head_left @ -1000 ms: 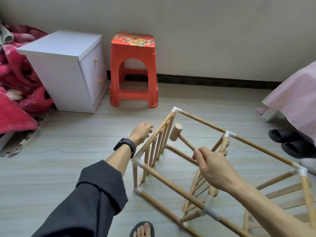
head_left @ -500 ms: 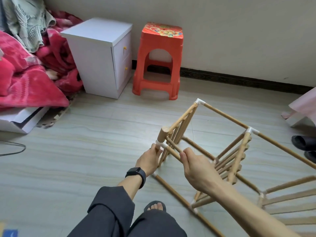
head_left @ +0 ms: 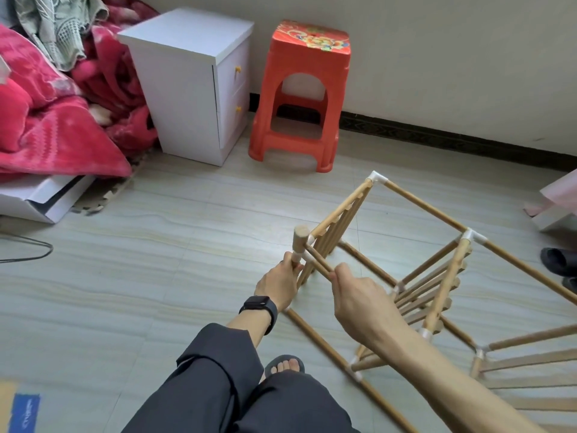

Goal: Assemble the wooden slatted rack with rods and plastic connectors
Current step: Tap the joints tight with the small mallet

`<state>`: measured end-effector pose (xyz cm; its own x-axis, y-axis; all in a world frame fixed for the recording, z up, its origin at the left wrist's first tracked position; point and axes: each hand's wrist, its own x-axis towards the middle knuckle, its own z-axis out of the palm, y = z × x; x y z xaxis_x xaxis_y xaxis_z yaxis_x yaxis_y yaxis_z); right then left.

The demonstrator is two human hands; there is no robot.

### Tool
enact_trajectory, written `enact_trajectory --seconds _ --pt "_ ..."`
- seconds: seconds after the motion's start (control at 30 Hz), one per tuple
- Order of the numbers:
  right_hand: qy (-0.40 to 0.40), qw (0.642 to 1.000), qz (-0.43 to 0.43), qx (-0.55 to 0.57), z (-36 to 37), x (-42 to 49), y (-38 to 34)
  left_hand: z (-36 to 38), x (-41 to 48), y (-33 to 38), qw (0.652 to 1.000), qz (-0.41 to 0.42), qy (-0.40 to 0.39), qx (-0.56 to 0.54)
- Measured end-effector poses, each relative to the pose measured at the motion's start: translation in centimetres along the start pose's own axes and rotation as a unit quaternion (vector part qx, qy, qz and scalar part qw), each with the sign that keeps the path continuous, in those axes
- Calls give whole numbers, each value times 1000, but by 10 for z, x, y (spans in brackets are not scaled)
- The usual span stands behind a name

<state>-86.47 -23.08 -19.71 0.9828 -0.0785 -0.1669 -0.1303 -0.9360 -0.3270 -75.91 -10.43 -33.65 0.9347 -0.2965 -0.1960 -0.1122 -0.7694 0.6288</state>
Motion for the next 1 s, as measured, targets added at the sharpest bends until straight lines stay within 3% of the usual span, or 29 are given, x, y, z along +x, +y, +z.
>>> enact_trajectory --seconds 0.17,0.27,0.33,0.5,0.6,0.67,0.77,0.87,0.93,1.0 --pt "118 987 -30 101 -11 2 -6 -1 0 3 1000 -13 -8 7" --pt "3 1000 29 10 -6 0 -2 -2 0 4 1000 -6 -5 13" --pt "-18 999 51 -7 -8 6 0 -4 -2 5 1000 -10 -5 19" --pt "55 995 65 60 -35 -5 8 -16 1 4 997 -17 -68 19" --pt "100 985 109 91 -50 -35 38 -39 3 10 987 -64 -135 -62" --pt "129 974 148 111 -54 -61 63 -56 3 21 992 -55 -95 -63" --pt "155 961 194 122 -54 -100 91 -83 -3 58 997 52 -26 44" --pt "157 953 228 125 -49 -134 104 -91 -13 115 961 171 -140 167" --pt "147 951 244 122 -40 -154 109 -84 -28 153 913 226 -240 240" --pt "141 948 249 137 -29 -172 111 -65 -43 180 862 260 -288 326"
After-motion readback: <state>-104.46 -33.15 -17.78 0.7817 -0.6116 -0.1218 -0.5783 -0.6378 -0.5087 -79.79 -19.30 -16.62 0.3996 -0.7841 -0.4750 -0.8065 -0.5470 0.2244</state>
